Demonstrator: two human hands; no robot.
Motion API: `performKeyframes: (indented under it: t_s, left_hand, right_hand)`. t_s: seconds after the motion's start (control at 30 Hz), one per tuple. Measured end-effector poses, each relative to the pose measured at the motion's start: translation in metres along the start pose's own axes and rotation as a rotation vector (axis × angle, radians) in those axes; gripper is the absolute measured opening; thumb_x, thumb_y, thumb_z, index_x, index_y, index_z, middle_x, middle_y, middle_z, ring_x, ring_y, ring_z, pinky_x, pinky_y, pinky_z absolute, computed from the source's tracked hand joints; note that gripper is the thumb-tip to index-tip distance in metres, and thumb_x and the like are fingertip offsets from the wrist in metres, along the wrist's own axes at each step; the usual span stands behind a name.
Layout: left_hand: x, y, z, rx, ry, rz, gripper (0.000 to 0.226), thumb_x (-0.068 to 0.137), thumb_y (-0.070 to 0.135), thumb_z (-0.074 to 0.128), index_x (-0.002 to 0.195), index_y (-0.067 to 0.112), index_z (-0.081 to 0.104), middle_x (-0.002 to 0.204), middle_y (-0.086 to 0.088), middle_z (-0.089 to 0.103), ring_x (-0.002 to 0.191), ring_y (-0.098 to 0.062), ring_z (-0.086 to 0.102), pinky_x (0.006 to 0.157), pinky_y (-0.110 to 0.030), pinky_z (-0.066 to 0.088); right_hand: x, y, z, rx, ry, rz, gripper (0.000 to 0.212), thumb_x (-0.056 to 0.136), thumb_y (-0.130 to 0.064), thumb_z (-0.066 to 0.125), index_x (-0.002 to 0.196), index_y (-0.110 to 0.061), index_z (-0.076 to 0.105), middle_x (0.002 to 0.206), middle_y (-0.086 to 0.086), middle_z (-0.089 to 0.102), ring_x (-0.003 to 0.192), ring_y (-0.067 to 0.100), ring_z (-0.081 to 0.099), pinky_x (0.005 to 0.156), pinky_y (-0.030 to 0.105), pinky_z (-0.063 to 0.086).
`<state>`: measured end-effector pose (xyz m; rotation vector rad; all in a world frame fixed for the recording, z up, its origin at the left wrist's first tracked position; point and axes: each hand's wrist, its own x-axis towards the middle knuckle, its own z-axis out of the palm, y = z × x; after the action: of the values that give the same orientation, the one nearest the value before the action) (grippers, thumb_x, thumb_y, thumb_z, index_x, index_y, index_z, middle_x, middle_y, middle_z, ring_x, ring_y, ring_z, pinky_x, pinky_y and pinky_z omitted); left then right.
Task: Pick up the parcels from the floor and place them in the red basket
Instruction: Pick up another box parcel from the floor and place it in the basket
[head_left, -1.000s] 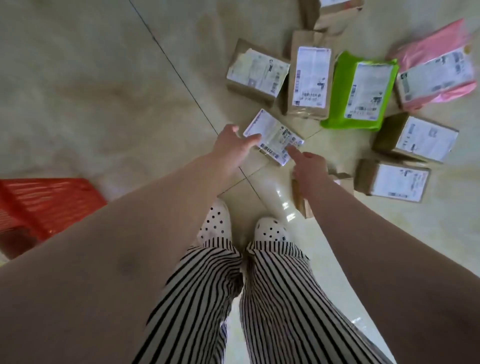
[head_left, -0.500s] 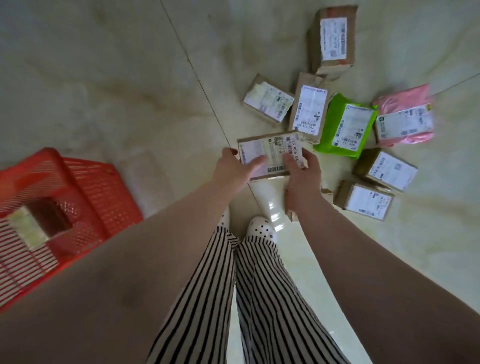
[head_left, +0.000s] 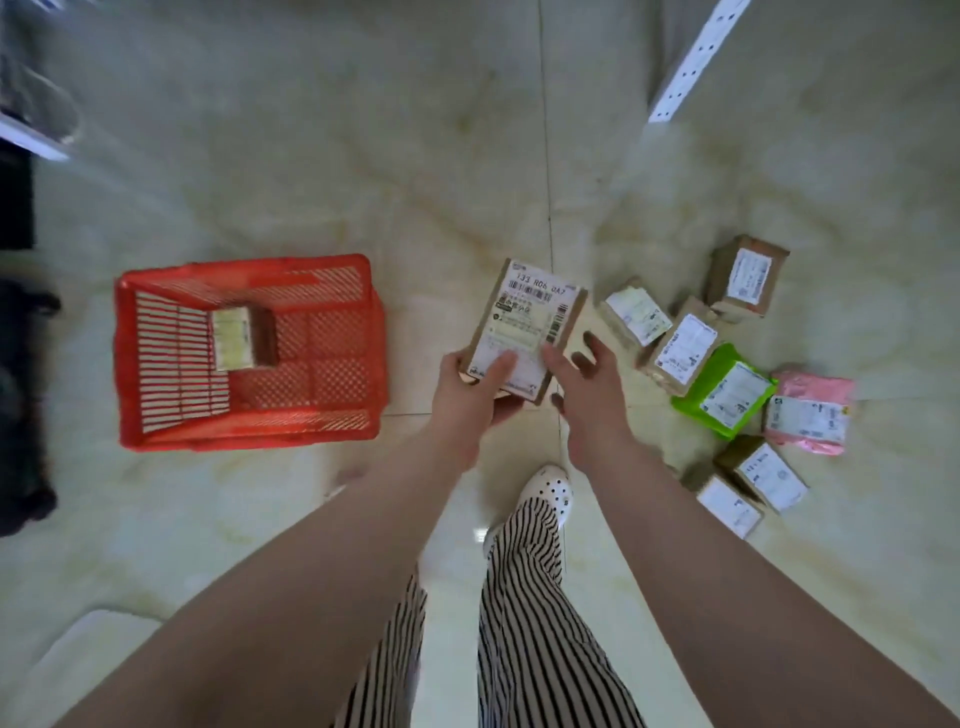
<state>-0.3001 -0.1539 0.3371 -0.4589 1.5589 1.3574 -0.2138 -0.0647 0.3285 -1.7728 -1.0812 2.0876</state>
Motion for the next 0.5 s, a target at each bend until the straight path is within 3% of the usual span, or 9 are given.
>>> performKeyframes:
  t_s: [0.1,0.33,0.5]
  left_hand:
    - [-0.012,0.012,-0.039,-0.124,0.036,0.018,0.049,0.089,0.019,0.067,0.129,0.007,0.041,0.119,-0.014,0.064,0.085,-0.020,0.072,0.074,-0.034,0.061]
    - [-0.011,0.035,-0.201,-0.249,0.118,-0.022,0.045,0.090,0.026,0.067,0.127,0.008,0.047,0.115,-0.014,0.068,0.080,-0.024,0.074,0.073,-0.035,0.061]
    - [-0.018,0.066,-0.338,-0.291,0.111,-0.068,0.045,0.091,0.022,0.066,0.130,0.008,0.050,0.115,-0.014,0.069,0.072,-0.014,0.074,0.073,-0.033,0.062]
  right_hand:
    - [-0.024,0.019,0.047,-0.050,-0.114,0.021,0.063,0.083,-0.026,0.075,0.139,-0.020,0.047,0.132,0.003,0.063,0.114,0.020,0.064,0.100,0.041,0.050]
    - [-0.071,0.077,0.186,-0.101,-0.173,0.004,0.062,0.082,-0.014,0.076,0.138,-0.011,0.049,0.127,0.007,0.065,0.112,0.027,0.067,0.096,0.044,0.054]
    - [-0.119,0.138,0.300,-0.104,-0.187,0.045,0.056,0.082,-0.011,0.076,0.134,-0.011,0.054,0.122,0.009,0.069,0.110,0.030,0.067,0.092,0.048,0.056]
